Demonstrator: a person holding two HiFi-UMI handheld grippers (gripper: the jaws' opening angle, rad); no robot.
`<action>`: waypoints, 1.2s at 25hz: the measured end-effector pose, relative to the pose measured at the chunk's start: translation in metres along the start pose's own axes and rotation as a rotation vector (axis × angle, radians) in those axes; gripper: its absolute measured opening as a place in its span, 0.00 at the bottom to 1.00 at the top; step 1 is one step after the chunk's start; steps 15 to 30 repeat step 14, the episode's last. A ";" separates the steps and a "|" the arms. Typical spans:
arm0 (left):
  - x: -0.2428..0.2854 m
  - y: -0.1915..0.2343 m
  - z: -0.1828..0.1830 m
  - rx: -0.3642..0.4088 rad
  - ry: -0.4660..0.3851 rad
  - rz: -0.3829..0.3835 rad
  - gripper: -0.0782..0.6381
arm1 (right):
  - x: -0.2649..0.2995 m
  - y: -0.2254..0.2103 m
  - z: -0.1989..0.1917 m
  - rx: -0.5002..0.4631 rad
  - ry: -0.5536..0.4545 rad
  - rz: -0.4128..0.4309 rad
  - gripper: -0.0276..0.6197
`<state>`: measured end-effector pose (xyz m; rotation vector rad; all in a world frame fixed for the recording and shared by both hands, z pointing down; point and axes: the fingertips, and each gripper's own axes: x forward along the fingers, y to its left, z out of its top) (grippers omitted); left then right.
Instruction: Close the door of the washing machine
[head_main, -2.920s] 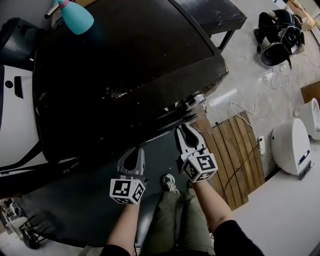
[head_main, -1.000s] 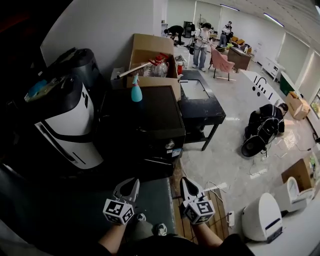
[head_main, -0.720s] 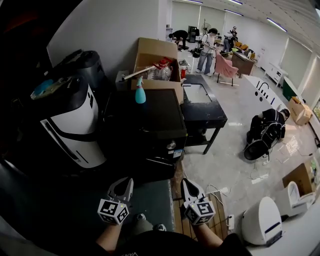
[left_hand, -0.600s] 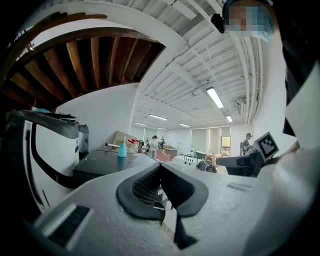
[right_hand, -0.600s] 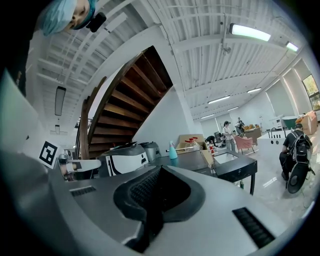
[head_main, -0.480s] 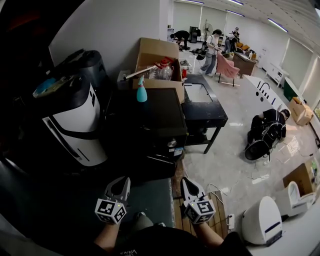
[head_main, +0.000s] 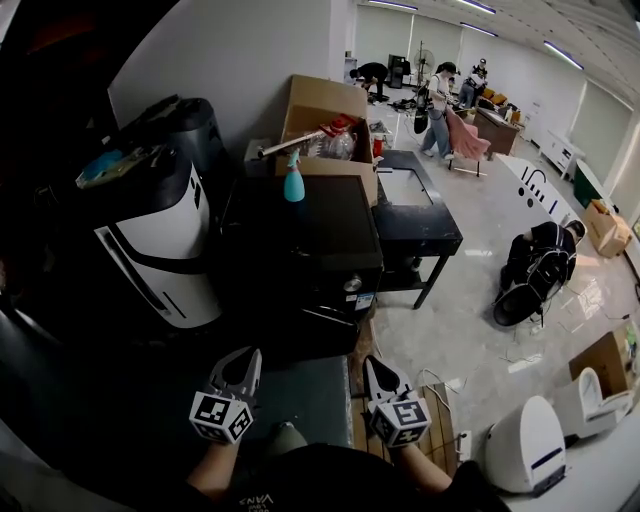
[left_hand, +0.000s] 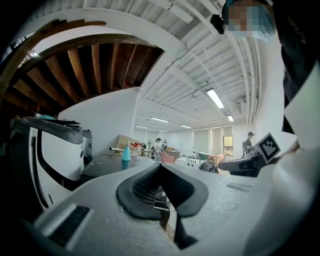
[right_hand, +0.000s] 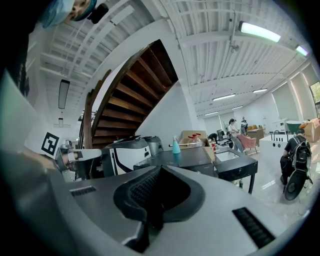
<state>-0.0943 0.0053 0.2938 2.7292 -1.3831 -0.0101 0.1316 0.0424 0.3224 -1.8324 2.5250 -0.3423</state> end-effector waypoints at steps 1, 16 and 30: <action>-0.001 0.001 0.000 -0.001 0.001 0.003 0.12 | 0.001 0.001 0.000 -0.003 0.003 0.001 0.04; 0.000 0.004 -0.006 -0.015 0.025 0.009 0.12 | 0.012 0.004 -0.004 -0.016 0.054 0.031 0.04; 0.000 0.004 -0.006 -0.015 0.025 0.009 0.12 | 0.012 0.004 -0.004 -0.016 0.054 0.031 0.04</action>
